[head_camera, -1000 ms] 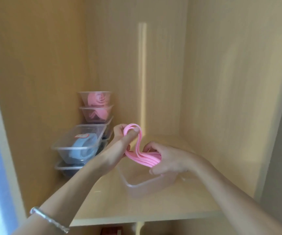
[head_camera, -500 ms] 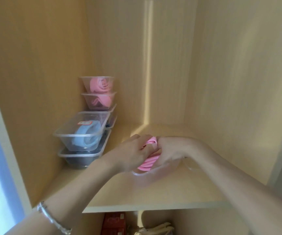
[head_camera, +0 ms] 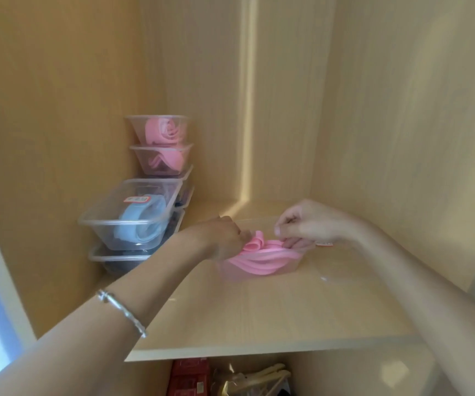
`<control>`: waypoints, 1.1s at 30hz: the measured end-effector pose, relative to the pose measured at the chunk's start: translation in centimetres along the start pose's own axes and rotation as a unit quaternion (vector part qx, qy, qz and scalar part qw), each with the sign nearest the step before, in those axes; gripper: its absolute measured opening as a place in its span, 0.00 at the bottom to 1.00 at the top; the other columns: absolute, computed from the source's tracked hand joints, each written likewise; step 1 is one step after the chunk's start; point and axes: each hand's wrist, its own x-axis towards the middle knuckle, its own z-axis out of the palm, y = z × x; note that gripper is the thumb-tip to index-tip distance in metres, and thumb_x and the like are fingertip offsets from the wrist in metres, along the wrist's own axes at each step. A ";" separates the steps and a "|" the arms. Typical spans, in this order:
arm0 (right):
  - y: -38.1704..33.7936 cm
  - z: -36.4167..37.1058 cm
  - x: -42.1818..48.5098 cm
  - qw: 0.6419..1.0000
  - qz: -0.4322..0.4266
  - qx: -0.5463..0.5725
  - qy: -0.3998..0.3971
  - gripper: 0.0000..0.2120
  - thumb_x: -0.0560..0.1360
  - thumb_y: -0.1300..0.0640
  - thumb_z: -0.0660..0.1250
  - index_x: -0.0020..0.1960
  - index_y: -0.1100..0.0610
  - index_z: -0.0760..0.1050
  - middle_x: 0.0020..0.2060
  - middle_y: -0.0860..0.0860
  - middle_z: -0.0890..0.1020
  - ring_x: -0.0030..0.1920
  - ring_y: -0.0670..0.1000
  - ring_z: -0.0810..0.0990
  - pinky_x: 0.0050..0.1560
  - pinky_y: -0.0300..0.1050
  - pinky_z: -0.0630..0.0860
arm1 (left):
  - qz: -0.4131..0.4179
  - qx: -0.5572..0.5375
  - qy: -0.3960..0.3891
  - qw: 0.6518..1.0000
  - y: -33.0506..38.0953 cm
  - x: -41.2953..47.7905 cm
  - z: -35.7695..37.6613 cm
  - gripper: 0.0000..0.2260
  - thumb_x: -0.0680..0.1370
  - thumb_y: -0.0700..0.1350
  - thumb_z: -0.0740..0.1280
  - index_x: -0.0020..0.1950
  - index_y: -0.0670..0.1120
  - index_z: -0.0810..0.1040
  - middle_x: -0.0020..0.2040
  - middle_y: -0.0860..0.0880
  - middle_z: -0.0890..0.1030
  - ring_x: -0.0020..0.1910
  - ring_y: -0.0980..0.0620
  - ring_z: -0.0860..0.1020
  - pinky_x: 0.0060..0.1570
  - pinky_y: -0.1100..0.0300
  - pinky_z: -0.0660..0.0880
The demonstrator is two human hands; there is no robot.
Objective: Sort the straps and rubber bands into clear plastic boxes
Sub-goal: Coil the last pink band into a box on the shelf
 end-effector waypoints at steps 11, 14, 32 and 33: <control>4.6 0.4 1.6 0.948 0.211 -0.227 0.069 0.16 0.70 0.46 0.71 0.35 0.59 0.74 0.26 0.54 0.77 0.24 0.52 0.75 0.30 0.42 0.76 | 0.047 -0.055 0.073 0.995 -1.1 3.3 0.9 0.16 0.76 0.51 0.66 0.64 0.52 0.76 0.56 0.47 0.80 0.56 0.45 0.76 0.49 0.58 0.71; 4.0 0.6 2.5 0.935 0.221 -0.269 0.072 0.11 0.74 0.55 0.67 0.37 0.61 0.76 0.30 0.55 0.79 0.30 0.54 0.79 0.33 0.44 0.80 | 0.026 -0.065 0.146 0.987 -1.5 3.5 0.7 0.16 0.73 0.52 0.71 0.58 0.53 0.72 0.56 0.48 0.79 0.51 0.47 0.75 0.44 0.57 0.69; 4.7 -1.0 4.8 0.940 0.280 -0.195 -0.014 0.13 0.75 0.54 0.71 0.39 0.61 0.71 0.31 0.52 0.74 0.27 0.49 0.75 0.23 0.38 0.74 | 0.068 -0.003 0.128 0.989 -3.2 4.0 0.1 0.16 0.79 0.42 0.61 0.65 0.52 0.78 0.59 0.46 0.81 0.55 0.46 0.77 0.46 0.60 0.68; 4.7 -1.2 4.9 0.937 0.289 -0.194 -0.015 0.12 0.76 0.55 0.70 0.39 0.61 0.71 0.32 0.53 0.74 0.28 0.49 0.76 0.23 0.38 0.74 | 0.062 0.008 0.134 0.989 -3.4 4.2 0.0 0.17 0.78 0.42 0.61 0.65 0.53 0.77 0.60 0.47 0.81 0.56 0.45 0.77 0.47 0.59 0.69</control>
